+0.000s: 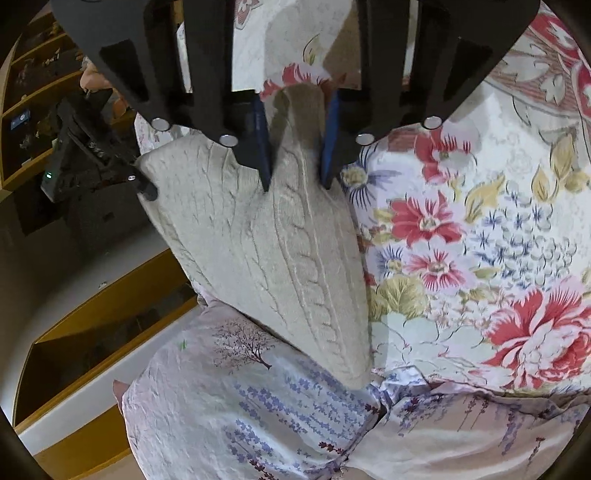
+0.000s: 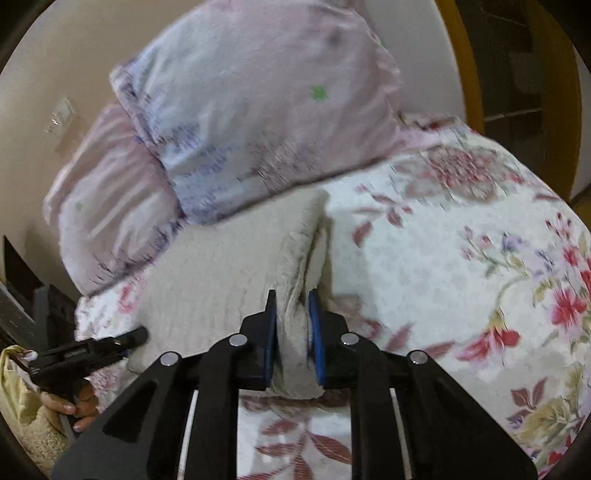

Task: Fold small clothes

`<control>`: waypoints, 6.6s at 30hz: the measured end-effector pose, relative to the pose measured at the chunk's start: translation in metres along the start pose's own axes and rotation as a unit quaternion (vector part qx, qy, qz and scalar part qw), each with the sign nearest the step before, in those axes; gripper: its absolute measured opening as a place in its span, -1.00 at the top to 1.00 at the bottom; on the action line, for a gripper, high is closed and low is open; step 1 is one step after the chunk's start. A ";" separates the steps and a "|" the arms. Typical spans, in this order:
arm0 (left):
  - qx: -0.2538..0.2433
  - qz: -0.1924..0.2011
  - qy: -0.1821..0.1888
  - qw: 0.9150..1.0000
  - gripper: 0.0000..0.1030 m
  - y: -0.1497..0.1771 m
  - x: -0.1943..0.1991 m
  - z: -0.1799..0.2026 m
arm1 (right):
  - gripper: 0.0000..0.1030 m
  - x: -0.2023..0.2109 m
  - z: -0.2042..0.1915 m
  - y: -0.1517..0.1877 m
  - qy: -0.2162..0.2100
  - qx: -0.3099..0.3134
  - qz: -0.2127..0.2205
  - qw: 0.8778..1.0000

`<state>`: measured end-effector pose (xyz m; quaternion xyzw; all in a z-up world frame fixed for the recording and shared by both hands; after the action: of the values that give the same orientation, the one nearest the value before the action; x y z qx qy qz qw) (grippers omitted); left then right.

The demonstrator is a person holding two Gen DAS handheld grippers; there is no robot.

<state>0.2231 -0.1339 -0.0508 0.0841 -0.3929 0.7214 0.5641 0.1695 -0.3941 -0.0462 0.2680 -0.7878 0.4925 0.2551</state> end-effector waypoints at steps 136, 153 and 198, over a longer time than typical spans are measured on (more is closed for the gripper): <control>0.035 0.046 -0.092 0.994 -0.20 -0.066 0.117 -0.147 | 0.80 -0.116 -0.186 -0.020 -0.136 0.043 -0.072 0.987; -0.029 0.054 -0.125 0.990 -0.29 -0.039 0.137 -0.124 | 0.26 -0.067 -0.183 0.002 -0.076 0.125 -0.027 0.989; -0.132 0.023 -0.337 0.932 -0.97 0.059 0.127 -0.117 | -0.96 -0.050 -0.181 0.117 0.095 0.168 -0.074 0.978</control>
<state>0.1642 0.0348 -0.0861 0.2378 -0.6536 0.6048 0.3879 0.1517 -0.1766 -0.0842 0.3163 -0.6443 0.6205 0.3160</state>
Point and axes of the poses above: each gripper's, at about its wrist camera, not at the fingertips, and x roughly against the way its jaws point, z to its right, y to its underside, the point moved 9 cm from there along -x, roughly the way its jaws point, and after that the axes turned 4 degrees about y, right-handed, at the moved point
